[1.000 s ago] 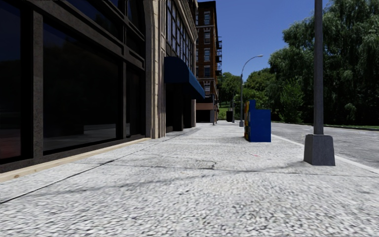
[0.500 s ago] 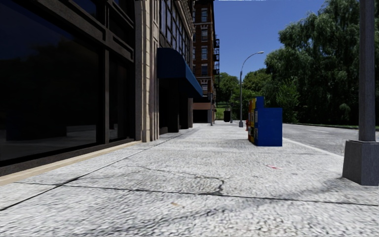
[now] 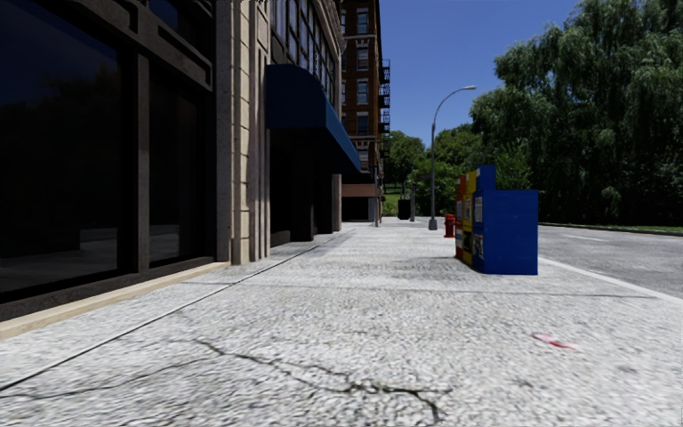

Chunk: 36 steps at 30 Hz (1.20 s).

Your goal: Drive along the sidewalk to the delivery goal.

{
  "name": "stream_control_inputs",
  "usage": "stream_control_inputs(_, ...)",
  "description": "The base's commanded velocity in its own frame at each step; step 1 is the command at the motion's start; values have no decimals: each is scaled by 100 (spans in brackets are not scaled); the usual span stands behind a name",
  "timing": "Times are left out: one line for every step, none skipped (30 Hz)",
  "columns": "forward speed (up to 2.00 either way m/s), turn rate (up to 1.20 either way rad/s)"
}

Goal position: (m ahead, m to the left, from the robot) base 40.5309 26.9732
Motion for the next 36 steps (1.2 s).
stream_control_inputs(200,-47)
stream_control_inputs(200,-66)
stream_control_inputs(200,-66)
stream_control_inputs(200,-92)
stream_control_inputs(200,-104)
stream_control_inputs(200,-107)
stream_control_inputs(200,-98)
stream_control_inputs(200,-98)
stream_control_inputs(200,-20)
stream_control_inputs(200,-4)
stream_control_inputs(200,0)
stream_control_inputs(200,0)
stream_control_inputs(200,0)
stream_control_inputs(200,0)
stream_control_inputs(200,0)
stream_control_inputs(200,0)
stream_control_inputs(200,0)
stream_control_inputs(200,0)
stream_control_inputs(200,0)
stream_control_inputs(200,0)
stream_control_inputs(200,0)
stream_control_inputs(200,0)
stream_control_inputs(200,0)
stream_control_inputs(200,0)
stream_control_inputs(200,0)
stream_control_inputs(200,0)
stream_control_inputs(200,0)
stream_control_inputs(200,0)
stream_control_inputs(200,0)
stream_control_inputs(200,0)
stream_control_inputs(200,0)
stream_control_inputs(200,0)
stream_control_inputs(200,0)
stream_control_inputs(200,0)
stream_control_inputs(200,0)
stream_control_inputs(200,0)
